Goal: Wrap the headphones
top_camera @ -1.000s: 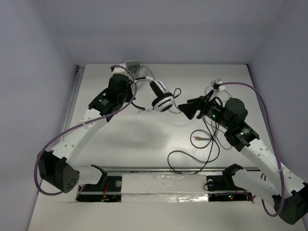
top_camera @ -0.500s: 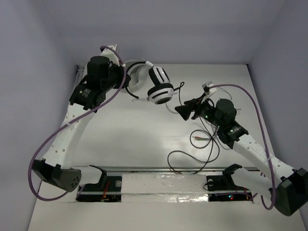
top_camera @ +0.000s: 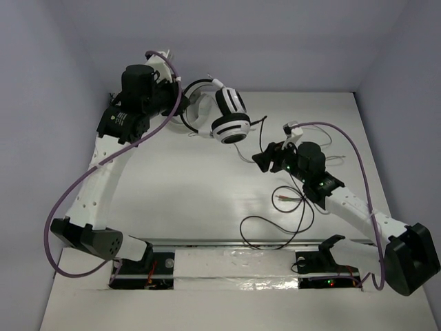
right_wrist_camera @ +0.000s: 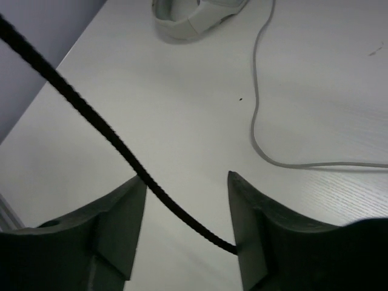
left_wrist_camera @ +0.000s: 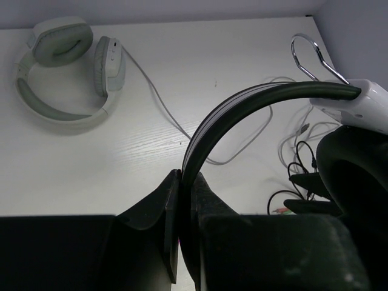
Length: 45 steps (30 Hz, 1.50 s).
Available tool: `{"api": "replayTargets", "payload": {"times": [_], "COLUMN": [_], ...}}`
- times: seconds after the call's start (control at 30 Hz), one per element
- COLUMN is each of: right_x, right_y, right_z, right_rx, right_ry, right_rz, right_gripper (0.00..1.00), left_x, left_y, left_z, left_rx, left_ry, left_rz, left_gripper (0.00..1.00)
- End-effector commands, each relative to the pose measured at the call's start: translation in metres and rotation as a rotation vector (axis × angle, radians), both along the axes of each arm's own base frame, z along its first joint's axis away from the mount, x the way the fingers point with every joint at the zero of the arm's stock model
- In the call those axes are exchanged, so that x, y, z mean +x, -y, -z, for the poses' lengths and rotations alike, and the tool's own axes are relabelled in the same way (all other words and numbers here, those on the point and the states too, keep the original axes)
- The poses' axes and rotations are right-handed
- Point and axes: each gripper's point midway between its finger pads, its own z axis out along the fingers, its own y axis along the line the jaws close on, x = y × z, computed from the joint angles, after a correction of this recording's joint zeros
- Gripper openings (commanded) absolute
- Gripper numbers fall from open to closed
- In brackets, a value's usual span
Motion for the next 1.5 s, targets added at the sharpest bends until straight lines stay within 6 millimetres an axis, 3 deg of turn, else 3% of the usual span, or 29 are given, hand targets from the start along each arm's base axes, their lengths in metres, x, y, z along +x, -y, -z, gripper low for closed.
{"api": "replayTargets", "payload": {"times": [0.0,0.17,0.33,0.47,0.5,0.6,0.67,0.73,0.8,1.0,1.13,1.27,1.47], "right_x": [0.016,0.013,0.024,0.031,0.031,0.032,0.035,0.037,0.042,0.045,0.034,0.021,0.001], "right_y": [0.009,0.016,0.019,0.017,0.016,0.014,0.014,0.017,0.026,0.014,0.017,0.015,0.01], "right_z": [-0.017,0.004,0.022,0.019,0.019,0.031,0.032,0.029,0.031,0.035,0.037,0.036,0.039], "right_rx": [0.08,0.122,0.119,0.13,0.132,0.132,0.125,0.122,0.115,0.111,0.147,0.178,0.224], "right_ry": [0.052,0.026,-0.014,0.005,0.007,-0.022,-0.03,-0.019,-0.02,-0.032,-0.061,-0.063,-0.093], "right_rz": [0.109,0.146,0.145,0.123,0.118,0.108,0.114,0.131,0.16,0.1,0.11,0.075,0.014], "right_gripper": [0.58,0.64,0.65,0.65,0.65,0.73,0.84,0.87,0.89,0.87,0.86,0.92,0.9], "left_x": [-0.005,0.0,-0.002,-0.005,-0.001,-0.007,-0.011,-0.013,-0.016,-0.03,-0.029,-0.02,-0.002], "left_y": [0.004,0.011,0.017,0.012,0.003,0.002,0.001,0.001,-0.001,-0.011,-0.016,-0.019,-0.021], "left_z": [-0.062,-0.075,-0.092,-0.102,-0.105,-0.116,-0.124,-0.125,-0.126,-0.14,-0.164,-0.187,-0.175], "left_rx": [-0.14,-0.197,-0.252,-0.278,-0.285,-0.313,-0.316,-0.321,-0.329,-0.334,-0.351,-0.376,-0.374], "left_ry": [0.14,0.146,0.163,0.183,0.192,0.204,0.218,0.218,0.222,0.261,0.31,0.353,0.321], "left_rz": [0.057,0.095,0.135,0.138,0.116,0.143,0.148,0.151,0.152,0.134,0.115,0.102,0.076], "left_gripper": [0.0,0.0,0.0,0.0,0.0,0.0,0.0,0.0,0.0,0.0,0.0,0.0,0.0]}}
